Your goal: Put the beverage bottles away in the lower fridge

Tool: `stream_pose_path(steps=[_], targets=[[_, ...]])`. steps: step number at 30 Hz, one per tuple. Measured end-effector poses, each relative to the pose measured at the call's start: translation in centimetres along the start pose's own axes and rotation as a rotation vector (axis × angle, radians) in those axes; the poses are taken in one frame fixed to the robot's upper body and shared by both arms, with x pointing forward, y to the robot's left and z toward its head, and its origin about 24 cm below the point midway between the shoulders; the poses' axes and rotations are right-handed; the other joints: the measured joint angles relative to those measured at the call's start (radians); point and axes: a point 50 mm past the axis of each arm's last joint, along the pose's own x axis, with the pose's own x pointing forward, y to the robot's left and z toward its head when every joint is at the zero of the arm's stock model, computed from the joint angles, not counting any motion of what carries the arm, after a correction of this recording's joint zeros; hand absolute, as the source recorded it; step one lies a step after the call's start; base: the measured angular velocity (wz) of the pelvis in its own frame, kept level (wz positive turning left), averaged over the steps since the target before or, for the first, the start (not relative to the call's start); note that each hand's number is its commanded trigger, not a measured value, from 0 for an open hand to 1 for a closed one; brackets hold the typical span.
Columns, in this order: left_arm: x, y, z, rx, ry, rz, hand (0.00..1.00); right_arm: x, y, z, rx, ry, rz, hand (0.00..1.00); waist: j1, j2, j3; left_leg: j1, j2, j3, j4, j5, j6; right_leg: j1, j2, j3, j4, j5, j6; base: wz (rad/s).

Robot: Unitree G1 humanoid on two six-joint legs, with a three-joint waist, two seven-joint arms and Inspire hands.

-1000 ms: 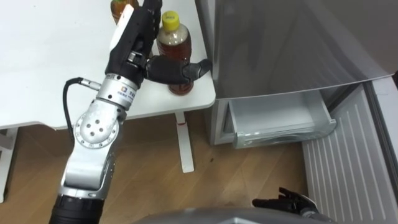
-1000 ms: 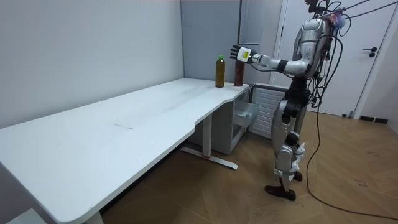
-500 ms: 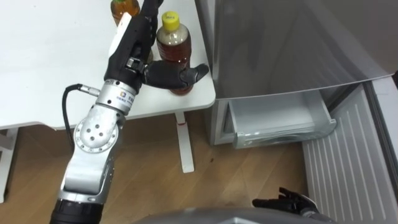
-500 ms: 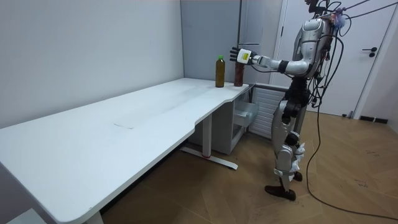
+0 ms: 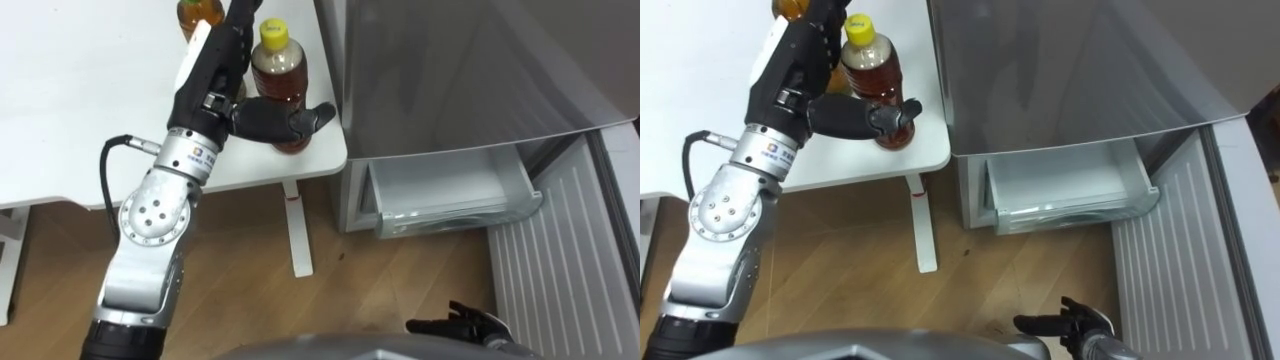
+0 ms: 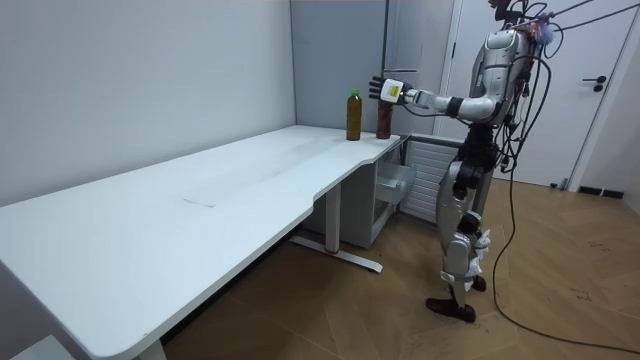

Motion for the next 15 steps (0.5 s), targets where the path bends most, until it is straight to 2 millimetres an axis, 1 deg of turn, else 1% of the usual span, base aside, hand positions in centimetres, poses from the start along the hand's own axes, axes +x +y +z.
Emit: stream_pose_path(steps=[1,3,4,5,15], targets=[[-0.01,0.00,-0.01,0.000,0.000,0.001,0.27,0.00,-0.01,0.00,0.000,0.000,0.000,0.00,0.000,0.000,0.0001,0.000,0.000,0.000,0.000,0.000,0.000,0.000,0.000,0.000,0.000,0.000,0.000,0.00],[-0.02,0.00,-0.02,0.000,0.001,0.001,0.74,0.00,-0.02,0.00,0.000,0.000,-0.001,0.00,0.000,0.001,0.0001,0.000,0.000,0.000,0.001,0.000,0.000,0.000,0.000,0.000,0.000,0.000,0.000,0.00],[-0.03,0.01,-0.04,0.000,0.002,0.002,0.90,-0.01,-0.03,0.00,0.000,0.000,-0.001,0.00,0.000,0.000,0.0010,0.000,0.000,0.000,0.001,0.000,0.000,0.000,0.000,0.000,0.000,0.000,0.000,0.00],[-0.04,0.01,-0.08,-0.001,0.004,0.002,1.00,-0.01,-0.03,-0.01,0.000,0.000,-0.001,0.00,0.000,0.000,0.0010,0.000,0.000,0.000,0.001,0.000,0.000,0.000,0.000,0.000,0.000,0.000,0.000,0.00],[-0.14,0.01,-0.74,-0.005,0.028,0.009,1.00,-0.01,-0.10,0.18,-0.024,-0.003,0.009,0.00,-0.002,0.000,0.0007,0.000,0.000,-0.001,0.002,0.000,0.000,0.001,0.000,-0.001,0.001,0.000,0.000,0.00]])
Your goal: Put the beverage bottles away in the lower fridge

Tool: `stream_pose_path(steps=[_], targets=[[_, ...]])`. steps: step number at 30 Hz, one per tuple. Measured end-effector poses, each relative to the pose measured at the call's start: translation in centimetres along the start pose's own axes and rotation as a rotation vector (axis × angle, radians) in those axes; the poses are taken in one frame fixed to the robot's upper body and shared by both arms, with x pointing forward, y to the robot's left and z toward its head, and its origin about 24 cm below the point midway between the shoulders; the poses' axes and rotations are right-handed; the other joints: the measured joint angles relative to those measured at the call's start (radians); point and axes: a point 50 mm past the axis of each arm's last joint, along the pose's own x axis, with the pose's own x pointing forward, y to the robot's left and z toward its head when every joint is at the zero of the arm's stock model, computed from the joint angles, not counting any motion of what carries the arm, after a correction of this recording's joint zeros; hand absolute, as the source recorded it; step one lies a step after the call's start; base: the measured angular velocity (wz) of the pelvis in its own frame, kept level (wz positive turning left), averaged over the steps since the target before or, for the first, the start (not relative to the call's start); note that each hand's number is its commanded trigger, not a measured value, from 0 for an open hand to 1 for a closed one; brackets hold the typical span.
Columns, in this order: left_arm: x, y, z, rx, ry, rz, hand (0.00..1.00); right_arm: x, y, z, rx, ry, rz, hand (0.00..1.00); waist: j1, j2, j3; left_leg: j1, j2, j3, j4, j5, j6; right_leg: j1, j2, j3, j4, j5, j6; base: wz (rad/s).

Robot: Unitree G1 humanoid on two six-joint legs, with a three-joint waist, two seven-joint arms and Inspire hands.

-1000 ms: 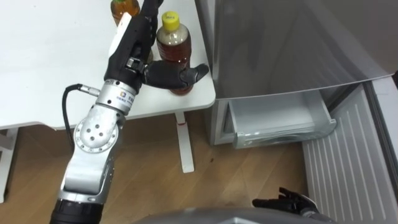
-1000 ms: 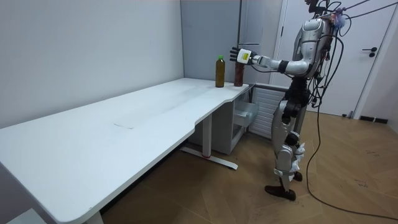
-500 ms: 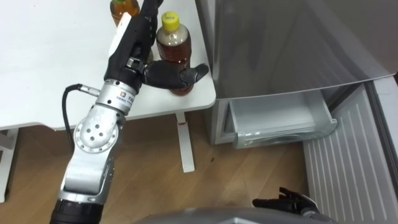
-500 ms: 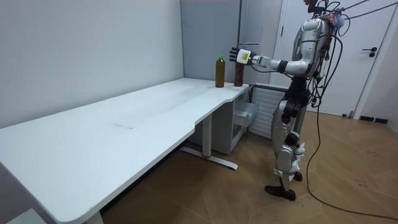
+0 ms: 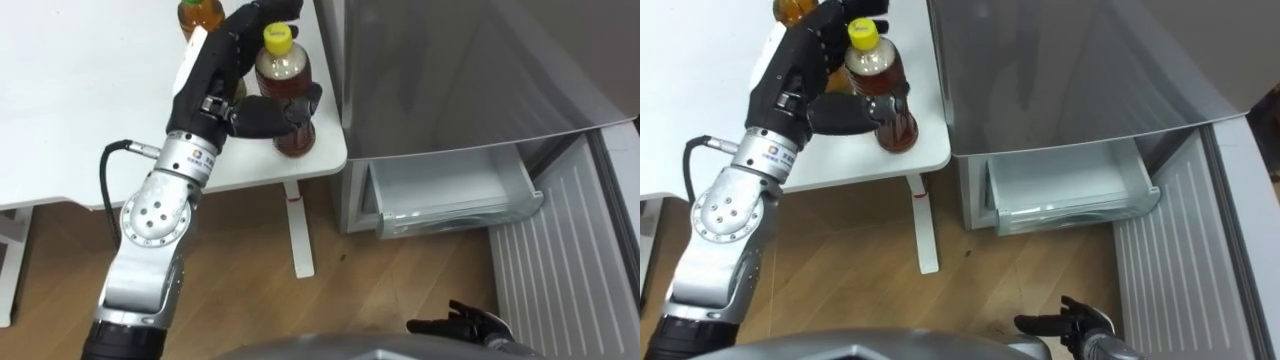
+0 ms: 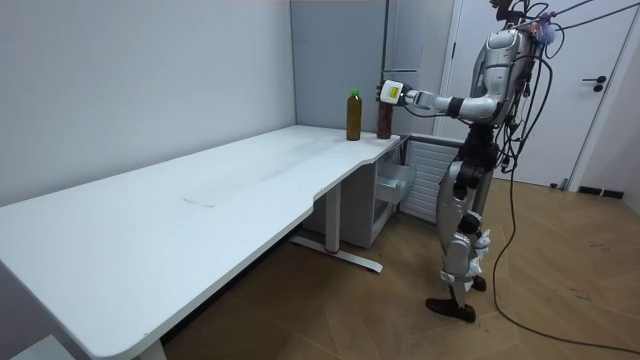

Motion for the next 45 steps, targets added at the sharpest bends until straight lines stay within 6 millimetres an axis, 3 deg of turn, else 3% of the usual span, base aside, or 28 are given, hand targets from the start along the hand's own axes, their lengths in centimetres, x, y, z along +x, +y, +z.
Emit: stream_pose_path(steps=[12,20,29,38,42,45], targets=[[0.0,-0.1,-0.1,-0.003,-0.007,-0.005,0.96,0.0,0.1,0.1,-0.003,-0.001,0.011,0.00,-0.001,-0.005,-0.0006,0.001,0.000,0.000,0.003,0.000,0.000,0.000,0.000,0.001,0.000,0.000,0.000,0.00],[0.0,-0.1,0.0,-0.002,-0.009,-0.009,1.00,0.1,0.2,0.2,-0.021,-0.002,0.025,0.00,0.000,-0.014,0.0003,0.000,0.000,0.000,0.004,0.000,0.000,0.001,0.000,0.005,0.000,0.000,0.000,0.00],[0.2,-0.1,0.3,-0.014,-0.030,-0.013,1.00,0.2,0.7,0.3,-0.021,-0.004,0.018,0.00,0.003,-0.036,0.0030,-0.008,0.000,0.002,0.009,0.000,0.000,-0.006,0.000,0.008,-0.002,-0.001,0.001,0.00],[0.2,-1.4,-0.4,-0.287,0.022,-0.106,1.00,0.4,1.5,1.1,-0.072,-0.016,0.027,0.00,0.007,-0.048,0.0038,-0.031,0.003,0.002,0.021,0.000,0.000,-0.021,0.001,0.009,0.003,0.001,-0.001,0.00],[0.2,-2.6,-0.6,-0.397,0.041,-0.171,1.00,0.5,2.0,1.9,-0.119,-0.037,0.036,0.00,0.001,-0.044,0.0029,-0.058,0.005,0.001,0.035,0.000,0.000,-0.041,0.002,0.010,0.008,0.005,-0.004,0.00],[0.1,-3.5,-0.5,-0.495,0.032,-0.231,1.00,0.6,2.7,2.8,-0.223,-0.062,0.054,0.00,0.000,-0.039,0.0068,-0.041,0.007,0.006,0.032,0.000,0.000,-0.038,0.003,0.022,0.016,0.005,-0.004,-0.08]])
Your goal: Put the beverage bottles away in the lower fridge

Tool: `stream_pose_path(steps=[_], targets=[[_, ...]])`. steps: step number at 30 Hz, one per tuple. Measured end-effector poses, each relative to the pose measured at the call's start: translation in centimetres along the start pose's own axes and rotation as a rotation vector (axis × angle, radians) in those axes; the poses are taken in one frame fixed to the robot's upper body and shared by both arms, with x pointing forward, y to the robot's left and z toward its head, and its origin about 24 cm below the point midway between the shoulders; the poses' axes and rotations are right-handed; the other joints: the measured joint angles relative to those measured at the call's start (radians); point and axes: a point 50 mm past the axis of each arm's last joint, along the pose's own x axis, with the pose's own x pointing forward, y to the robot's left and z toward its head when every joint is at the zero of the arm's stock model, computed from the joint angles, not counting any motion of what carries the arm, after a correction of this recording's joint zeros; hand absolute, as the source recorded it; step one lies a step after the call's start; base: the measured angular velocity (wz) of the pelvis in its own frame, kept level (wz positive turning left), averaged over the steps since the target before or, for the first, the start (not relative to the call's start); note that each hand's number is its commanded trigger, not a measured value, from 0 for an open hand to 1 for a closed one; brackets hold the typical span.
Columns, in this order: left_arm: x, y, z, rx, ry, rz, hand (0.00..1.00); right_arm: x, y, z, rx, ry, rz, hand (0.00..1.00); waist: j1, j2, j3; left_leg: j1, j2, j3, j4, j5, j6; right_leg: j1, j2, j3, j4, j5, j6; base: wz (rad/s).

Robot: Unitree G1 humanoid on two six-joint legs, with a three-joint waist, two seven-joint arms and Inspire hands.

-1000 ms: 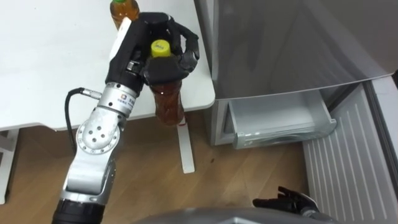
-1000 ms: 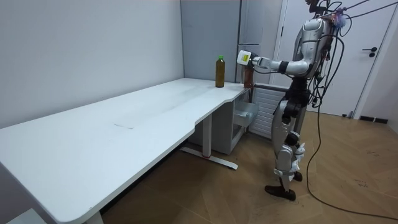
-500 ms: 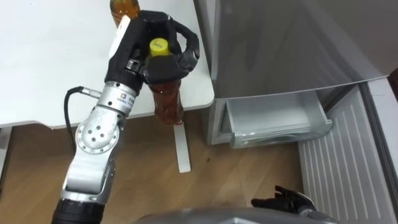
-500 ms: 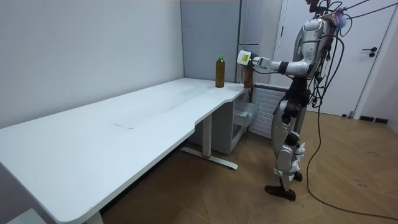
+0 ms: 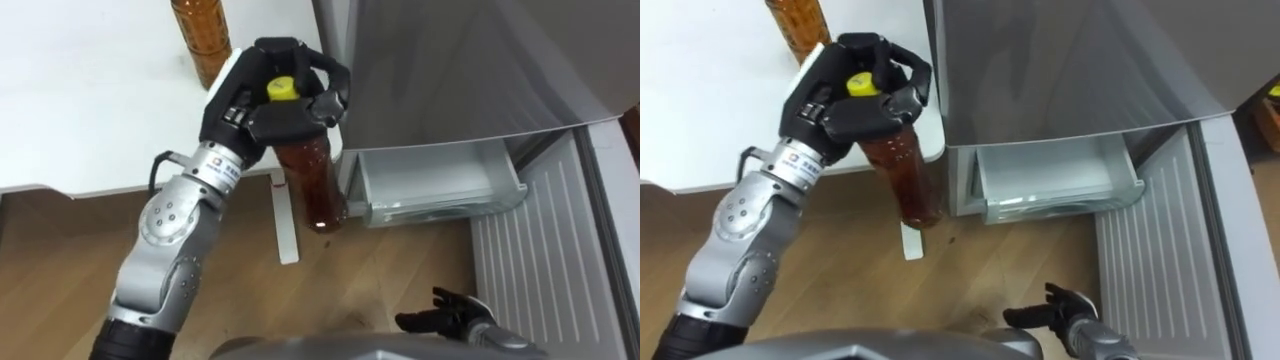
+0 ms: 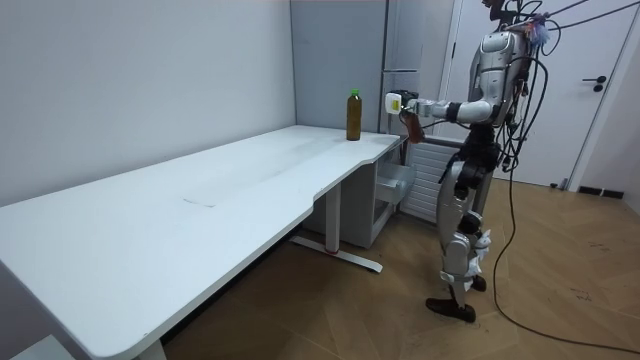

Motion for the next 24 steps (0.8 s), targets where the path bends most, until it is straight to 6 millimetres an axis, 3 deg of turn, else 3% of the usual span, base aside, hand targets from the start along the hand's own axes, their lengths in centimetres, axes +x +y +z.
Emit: stream_pose_path(steps=[3,10,24], targets=[[0.0,-0.5,-0.3,-0.057,0.005,-0.050,1.00,0.2,0.8,1.4,-0.083,-0.049,0.027,0.00,-0.001,0.008,0.0048,0.003,0.004,0.012,0.000,0.000,0.000,-0.005,0.003,0.012,0.003,0.001,-0.001,-0.12],[-0.4,-0.3,-2.8,-0.099,0.108,-0.082,1.00,0.2,2.2,3.3,-0.173,-0.116,0.095,0.00,-0.002,0.014,0.0037,-0.010,0.011,0.019,0.004,0.000,0.000,-0.028,0.008,0.018,0.022,0.003,-0.006,-0.04],[-0.5,-0.7,-3.1,-0.104,0.121,-0.136,1.00,-0.2,3.4,5.5,-0.244,-0.224,0.187,0.00,-0.005,0.023,0.0006,-0.016,0.016,0.031,0.018,0.000,0.000,-0.035,0.010,0.039,0.036,0.004,-0.007,-0.02]])
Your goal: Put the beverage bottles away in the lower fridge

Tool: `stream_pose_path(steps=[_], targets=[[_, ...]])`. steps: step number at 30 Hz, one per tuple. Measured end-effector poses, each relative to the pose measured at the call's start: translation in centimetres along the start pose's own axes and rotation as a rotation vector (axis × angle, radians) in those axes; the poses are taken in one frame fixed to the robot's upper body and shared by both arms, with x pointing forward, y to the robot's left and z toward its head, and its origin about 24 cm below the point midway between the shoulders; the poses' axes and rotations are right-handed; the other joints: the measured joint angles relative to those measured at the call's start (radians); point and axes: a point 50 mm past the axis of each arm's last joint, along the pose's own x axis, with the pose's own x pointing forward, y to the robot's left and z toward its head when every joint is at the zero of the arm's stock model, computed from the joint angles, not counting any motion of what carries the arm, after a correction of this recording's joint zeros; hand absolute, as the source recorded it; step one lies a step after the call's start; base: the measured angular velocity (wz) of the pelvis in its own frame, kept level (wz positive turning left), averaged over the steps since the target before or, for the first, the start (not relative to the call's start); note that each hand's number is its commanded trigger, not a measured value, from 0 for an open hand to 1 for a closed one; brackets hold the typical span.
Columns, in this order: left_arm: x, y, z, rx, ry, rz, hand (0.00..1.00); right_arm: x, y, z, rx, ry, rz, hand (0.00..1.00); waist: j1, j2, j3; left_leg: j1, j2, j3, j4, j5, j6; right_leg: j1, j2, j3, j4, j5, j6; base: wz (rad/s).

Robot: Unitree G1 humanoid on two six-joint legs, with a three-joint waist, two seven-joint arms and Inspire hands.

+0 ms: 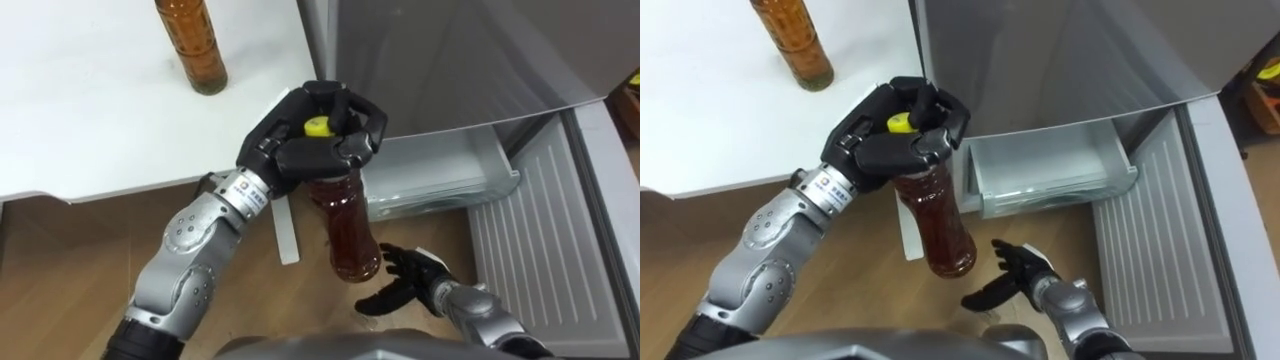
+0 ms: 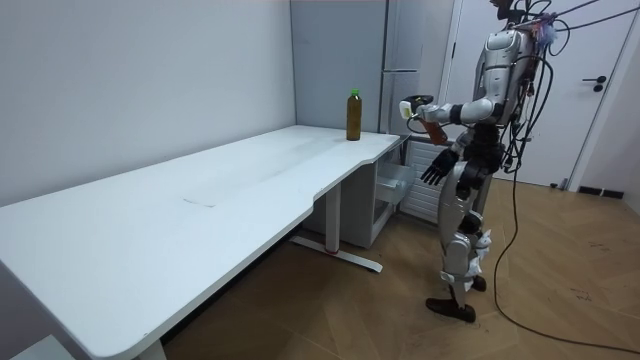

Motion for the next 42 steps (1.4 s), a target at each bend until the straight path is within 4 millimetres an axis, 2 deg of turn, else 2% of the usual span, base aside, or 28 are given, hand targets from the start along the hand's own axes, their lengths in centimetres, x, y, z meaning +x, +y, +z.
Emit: stream_pose_path(steps=[9,14,19,28,37,42], targets=[[0.8,0.3,0.7,0.027,-0.021,0.007,1.00,0.0,0.5,1.6,-0.033,-0.071,0.048,0.00,-0.002,-0.009,0.0053,-0.026,0.007,0.012,0.009,0.000,0.000,-0.034,0.003,0.000,0.020,0.002,-0.003,-0.02],[0.9,0.5,0.9,0.031,-0.027,0.031,1.00,-0.1,0.9,0.8,-0.020,-0.055,0.057,0.00,0.004,-0.015,0.0074,-0.022,0.009,0.020,0.008,0.000,0.000,-0.036,0.005,0.008,0.022,0.002,-0.004,-0.05],[1.8,0.7,1.7,0.053,-0.045,0.032,1.00,-0.2,1.6,0.2,-0.027,-0.037,0.085,0.00,0.006,-0.031,0.0055,-0.041,0.010,0.021,0.020,0.000,0.000,-0.052,0.005,0.012,0.023,0.003,-0.005,-0.02],[2.7,0.6,2.3,0.110,-0.055,0.020,1.00,-0.7,2.6,0.8,-0.047,-0.094,0.164,0.00,0.009,-0.022,0.0009,-0.058,0.012,0.020,0.020,0.000,0.000,-0.085,0.005,0.010,0.037,0.004,-0.006,0.00],[2.6,1.0,0.9,0.092,0.005,0.040,1.00,-1.2,3.2,3.0,-0.081,-0.195,0.209,0.00,0.006,-0.012,0.0027,-0.056,0.011,0.021,0.022,0.000,0.000,-0.085,0.004,0.013,0.052,0.003,-0.006,0.00],[2.6,0.9,-0.4,0.081,0.058,0.021,1.00,-1.2,3.0,3.0,-0.089,-0.196,0.208,0.00,0.002,-0.011,0.0031,-0.060,0.012,0.020,0.024,0.000,0.000,-0.085,0.004,0.010,0.054,0.003,-0.006,0.00]])
